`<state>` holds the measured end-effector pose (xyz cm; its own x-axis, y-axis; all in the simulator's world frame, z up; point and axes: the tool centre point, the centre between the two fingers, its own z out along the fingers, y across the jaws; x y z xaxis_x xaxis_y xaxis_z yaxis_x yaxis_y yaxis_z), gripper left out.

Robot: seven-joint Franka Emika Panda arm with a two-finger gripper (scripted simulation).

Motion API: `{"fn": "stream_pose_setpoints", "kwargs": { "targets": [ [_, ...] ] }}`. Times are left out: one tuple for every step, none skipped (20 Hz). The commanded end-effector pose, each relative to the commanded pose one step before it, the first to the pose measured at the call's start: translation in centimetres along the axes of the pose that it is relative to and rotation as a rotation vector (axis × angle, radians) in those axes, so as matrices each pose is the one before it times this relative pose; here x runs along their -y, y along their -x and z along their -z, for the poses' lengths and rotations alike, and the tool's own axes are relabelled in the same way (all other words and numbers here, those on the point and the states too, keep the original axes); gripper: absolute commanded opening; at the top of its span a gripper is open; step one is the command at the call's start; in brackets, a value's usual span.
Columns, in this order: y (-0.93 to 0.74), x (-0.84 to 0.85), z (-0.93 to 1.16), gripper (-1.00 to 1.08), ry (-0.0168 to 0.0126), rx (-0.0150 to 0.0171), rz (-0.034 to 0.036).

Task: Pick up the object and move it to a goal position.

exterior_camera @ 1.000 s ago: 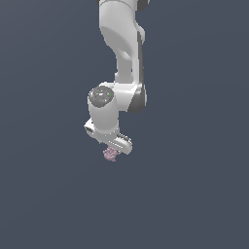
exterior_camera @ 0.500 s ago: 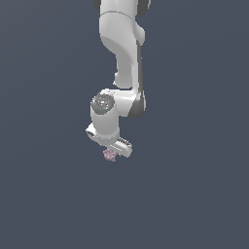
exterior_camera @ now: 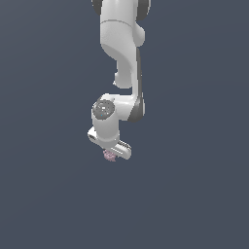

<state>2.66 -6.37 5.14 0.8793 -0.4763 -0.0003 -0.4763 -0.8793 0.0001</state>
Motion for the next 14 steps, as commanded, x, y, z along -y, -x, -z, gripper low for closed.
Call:
{"fn": "stream_pose_setpoints", "kwargs": {
  "targets": [
    [-0.022,0.001,-0.029,-1.00,-0.00005,-0.00031,-0.00010],
    [0.000,0.000,0.000,-1.00,0.00000,0.00000,0.00000],
    [0.000,0.000,0.000,-1.00,0.00000,0.00000,0.00000],
    [0.000,0.000,0.000,-1.00,0.00000,0.00000,0.00000],
    [0.000,0.000,0.000,-1.00,0.00000,0.00000,0.00000],
    [0.000,0.000,0.000,-1.00,0.00000,0.00000,0.00000],
    [0.000,0.000,0.000,-1.00,0.00000,0.00000,0.00000],
    [0.000,0.006,0.014,-1.00,0.00000,0.00000,0.00000],
    [0.014,0.003,0.018,-1.00,0.00000,0.00000,0.00000],
    [0.042,0.010,0.055,-1.00,0.00000,0.00000,0.00000],
    [0.069,0.016,0.092,-1.00,0.00000,0.00000,0.00000],
    [0.097,0.022,0.129,-1.00,0.00000,0.00000,0.00000],
    [0.125,0.029,0.166,-1.00,0.00000,0.00000,0.00000],
    [0.154,0.035,0.203,-1.00,0.00000,0.00000,0.00000]
  ]
}}
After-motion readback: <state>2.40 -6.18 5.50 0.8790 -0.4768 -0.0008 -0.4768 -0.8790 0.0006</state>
